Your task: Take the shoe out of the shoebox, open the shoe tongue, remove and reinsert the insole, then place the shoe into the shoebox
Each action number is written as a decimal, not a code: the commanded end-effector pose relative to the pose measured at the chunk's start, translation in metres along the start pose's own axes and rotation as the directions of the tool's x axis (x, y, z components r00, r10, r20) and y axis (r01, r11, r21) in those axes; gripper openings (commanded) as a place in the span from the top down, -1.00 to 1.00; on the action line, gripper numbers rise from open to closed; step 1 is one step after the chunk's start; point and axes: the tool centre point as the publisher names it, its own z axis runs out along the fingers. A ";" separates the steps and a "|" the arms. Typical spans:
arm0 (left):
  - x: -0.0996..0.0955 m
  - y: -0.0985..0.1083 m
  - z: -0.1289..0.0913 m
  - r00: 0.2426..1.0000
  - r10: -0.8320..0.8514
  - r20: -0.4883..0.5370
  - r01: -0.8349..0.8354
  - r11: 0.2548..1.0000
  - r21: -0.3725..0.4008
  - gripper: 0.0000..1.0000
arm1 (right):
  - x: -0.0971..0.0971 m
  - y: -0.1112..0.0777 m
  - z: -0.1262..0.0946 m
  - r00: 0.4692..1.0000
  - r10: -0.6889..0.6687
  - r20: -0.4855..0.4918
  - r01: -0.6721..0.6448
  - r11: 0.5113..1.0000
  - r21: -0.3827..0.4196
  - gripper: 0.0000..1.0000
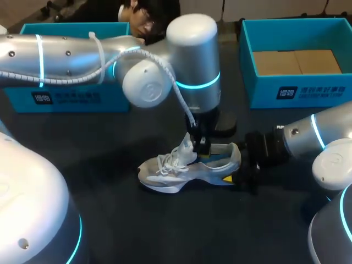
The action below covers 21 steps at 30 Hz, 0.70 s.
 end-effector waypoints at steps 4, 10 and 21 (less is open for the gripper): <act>0.002 0.005 -0.021 0.999 0.004 -0.048 -0.002 0.999 0.032 1.00 | 0.003 0.000 0.001 1.000 0.000 0.002 0.000 1.000 0.004 1.00; 0.010 0.007 -0.030 0.993 0.031 -0.116 -0.022 0.997 0.077 1.00 | 0.003 0.000 0.001 1.000 0.000 0.002 0.000 1.000 0.004 1.00; 0.020 0.005 -0.040 0.992 0.035 -0.125 -0.016 0.989 0.149 1.00 | 0.003 0.000 0.001 1.000 0.000 0.002 0.000 1.000 0.004 1.00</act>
